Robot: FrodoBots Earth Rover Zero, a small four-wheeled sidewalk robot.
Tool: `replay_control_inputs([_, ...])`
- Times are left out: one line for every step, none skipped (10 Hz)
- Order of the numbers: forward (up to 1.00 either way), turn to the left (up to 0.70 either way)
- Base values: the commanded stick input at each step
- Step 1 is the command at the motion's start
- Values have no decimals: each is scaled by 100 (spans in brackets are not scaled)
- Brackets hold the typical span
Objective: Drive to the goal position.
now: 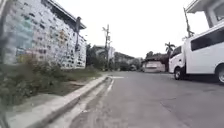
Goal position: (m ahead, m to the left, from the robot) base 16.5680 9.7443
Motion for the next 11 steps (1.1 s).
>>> replay_control_inputs([100,0])
replay_control_inputs([100,-14])
replay_control_inputs([100,-40])
replay_control_inputs([100,-40])
replay_control_inputs([100,-14])
replay_control_inputs([100,0])
replay_control_inputs([100,0])
replay_control_inputs([100,0])
replay_control_inputs([100,0])
replay_control_inputs([100,0])
replay_control_inputs([100,0])
